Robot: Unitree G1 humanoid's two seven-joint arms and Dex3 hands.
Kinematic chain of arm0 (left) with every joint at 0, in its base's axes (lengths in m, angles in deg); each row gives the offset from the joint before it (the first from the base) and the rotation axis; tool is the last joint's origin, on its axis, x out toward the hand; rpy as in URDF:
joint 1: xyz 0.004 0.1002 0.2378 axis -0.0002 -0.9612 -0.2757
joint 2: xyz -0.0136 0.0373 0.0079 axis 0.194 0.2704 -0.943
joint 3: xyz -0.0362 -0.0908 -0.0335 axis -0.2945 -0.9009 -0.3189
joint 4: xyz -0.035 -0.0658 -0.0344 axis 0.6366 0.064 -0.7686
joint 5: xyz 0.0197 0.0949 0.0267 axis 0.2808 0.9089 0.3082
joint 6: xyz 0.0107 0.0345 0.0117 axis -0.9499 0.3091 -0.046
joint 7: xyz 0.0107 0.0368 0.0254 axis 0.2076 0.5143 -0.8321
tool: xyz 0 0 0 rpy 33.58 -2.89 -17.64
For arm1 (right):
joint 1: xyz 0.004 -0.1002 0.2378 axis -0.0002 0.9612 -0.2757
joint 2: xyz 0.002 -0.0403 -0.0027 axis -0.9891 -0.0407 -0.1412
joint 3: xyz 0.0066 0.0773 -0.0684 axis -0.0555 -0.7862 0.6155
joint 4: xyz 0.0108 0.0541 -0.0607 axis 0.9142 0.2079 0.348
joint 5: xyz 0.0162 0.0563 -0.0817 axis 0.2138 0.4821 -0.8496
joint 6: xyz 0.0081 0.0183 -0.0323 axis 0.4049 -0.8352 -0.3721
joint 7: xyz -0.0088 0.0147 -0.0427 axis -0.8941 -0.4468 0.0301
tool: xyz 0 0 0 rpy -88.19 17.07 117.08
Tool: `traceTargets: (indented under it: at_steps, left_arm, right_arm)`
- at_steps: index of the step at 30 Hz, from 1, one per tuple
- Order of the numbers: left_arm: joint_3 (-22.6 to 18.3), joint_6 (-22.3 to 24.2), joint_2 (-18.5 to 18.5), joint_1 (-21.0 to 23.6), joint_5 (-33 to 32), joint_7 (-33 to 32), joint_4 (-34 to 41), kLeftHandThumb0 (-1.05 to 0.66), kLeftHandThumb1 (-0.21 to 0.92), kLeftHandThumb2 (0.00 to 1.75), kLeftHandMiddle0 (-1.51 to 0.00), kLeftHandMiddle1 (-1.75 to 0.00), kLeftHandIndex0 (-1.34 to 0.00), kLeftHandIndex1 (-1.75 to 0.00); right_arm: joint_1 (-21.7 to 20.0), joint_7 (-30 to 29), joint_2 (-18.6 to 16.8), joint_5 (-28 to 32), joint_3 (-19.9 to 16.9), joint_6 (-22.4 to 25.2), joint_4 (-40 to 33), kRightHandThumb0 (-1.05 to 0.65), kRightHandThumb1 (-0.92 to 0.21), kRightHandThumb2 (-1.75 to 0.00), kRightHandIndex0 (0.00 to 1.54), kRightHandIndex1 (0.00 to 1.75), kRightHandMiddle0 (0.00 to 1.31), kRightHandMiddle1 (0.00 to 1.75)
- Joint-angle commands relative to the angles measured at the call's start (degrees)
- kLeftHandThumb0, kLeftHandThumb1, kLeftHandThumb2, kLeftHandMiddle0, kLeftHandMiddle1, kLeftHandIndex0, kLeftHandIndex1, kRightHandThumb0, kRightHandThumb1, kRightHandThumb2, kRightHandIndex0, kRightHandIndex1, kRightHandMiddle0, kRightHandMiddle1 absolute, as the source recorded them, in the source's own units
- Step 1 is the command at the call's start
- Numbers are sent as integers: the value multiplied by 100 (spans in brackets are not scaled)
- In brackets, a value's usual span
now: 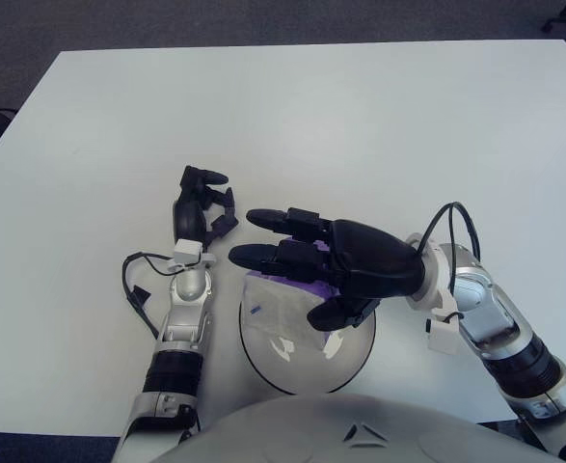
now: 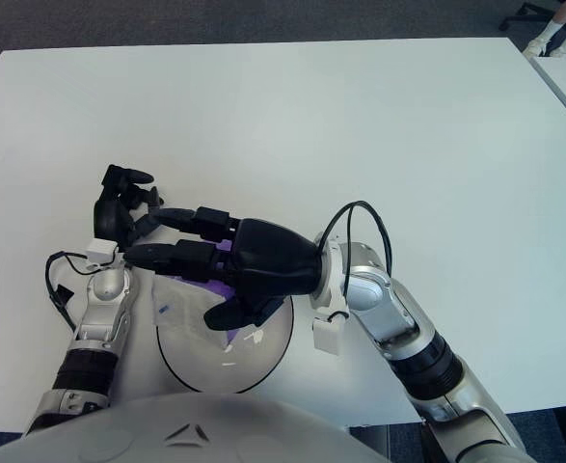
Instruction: Put the tissue paper into the plate.
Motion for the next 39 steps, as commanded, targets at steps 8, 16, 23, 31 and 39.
traceTargets:
  at_steps: [8,16,23,31,39]
  left_arm:
    - [17,632,-121,-810,64,44,-555,-39,62,94,-59,-171,-38,-175]
    - [29,903,-159,-815,59,67,-361,-39,64,92,-56,-168,-37,-175]
    - [67,1198,-187,-900,87,74,-100,-39,66,89,-53,-166,-35,-175]
    - [-76,1274,-109,-809,22,122,-425,-38,68,86,-52,-167,-33,-175]
    - [-71,1165,-72,-803,-32,218,-541,-38,69,85,-52,-164,-33,-175]
  right_arm:
    - [976,80,344,919,-804,2904,-1196,-86,-92,-114,0,0,0,0]
    - [495,102,474,1629,-1577,4512,-1413,-92,-92,-119,0,0,0,0]
    - [-751,-222,96,567,-649,4596,-1622,-83,-92,-113,0,14,0,21]
    - [919,-2648,-101,-931,-385,-1900,3739,-76,-91,-89,0,90,0,123]
    - [789,-2896,-167,-1151,-424,-2515,4282,-74,-92,-89,0,84,0,123]
